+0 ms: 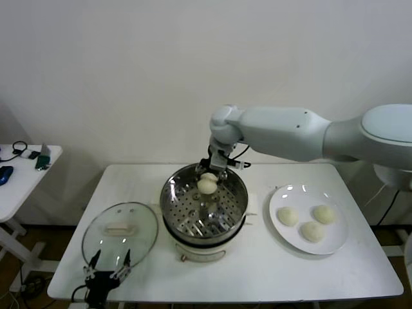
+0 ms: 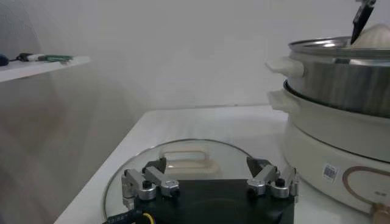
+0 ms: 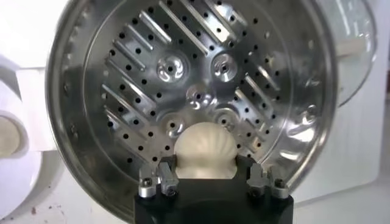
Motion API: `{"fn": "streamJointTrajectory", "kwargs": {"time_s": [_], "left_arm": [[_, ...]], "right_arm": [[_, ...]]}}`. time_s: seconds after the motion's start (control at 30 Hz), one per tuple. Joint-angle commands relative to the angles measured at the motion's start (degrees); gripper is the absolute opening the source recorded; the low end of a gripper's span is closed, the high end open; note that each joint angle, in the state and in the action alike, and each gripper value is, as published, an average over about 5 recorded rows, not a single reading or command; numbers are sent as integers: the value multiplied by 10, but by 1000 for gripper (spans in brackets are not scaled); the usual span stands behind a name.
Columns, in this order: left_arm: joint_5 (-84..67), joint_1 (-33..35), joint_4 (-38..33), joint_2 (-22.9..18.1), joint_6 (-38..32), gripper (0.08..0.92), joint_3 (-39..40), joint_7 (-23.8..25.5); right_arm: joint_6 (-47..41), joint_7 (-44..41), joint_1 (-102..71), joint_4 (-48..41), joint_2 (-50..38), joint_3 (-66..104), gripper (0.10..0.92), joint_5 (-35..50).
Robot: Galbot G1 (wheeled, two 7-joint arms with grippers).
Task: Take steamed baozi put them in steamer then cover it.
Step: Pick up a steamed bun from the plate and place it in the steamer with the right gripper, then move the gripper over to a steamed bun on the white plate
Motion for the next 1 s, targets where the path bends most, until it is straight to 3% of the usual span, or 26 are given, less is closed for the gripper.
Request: {"fn": "streamJointTrajectory", "kwargs": {"time_s": [0.03, 0.17, 0.3, 0.53, 0.77, 0.87, 1.0], "left_arm": [[2, 0, 1, 0, -1, 823, 0, -1], [2, 0, 2, 0, -2, 823, 0, -5], [3, 1, 1, 0, -2, 823, -1, -6], [8, 4, -4, 0, 0, 823, 2, -4], [15, 3, -9, 1, 1, 823, 9, -2], [15, 3, -10, 2, 0, 823, 10, -2], [15, 1, -11, 4, -2, 823, 11, -2]], "right_arm": [[9, 8, -30, -38, 14, 3, 659, -24], [12, 14, -37, -52, 21, 9, 674, -29], [15, 10, -29, -49, 22, 6, 760, 0], [-7, -62, 84, 22, -22, -35, 822, 197], [-163, -130, 257, 101, -165, -167, 823, 439], [-244, -108, 304, 131, -227, -229, 823, 483], [-351, -67, 316, 175, -306, -303, 823, 469]]}}
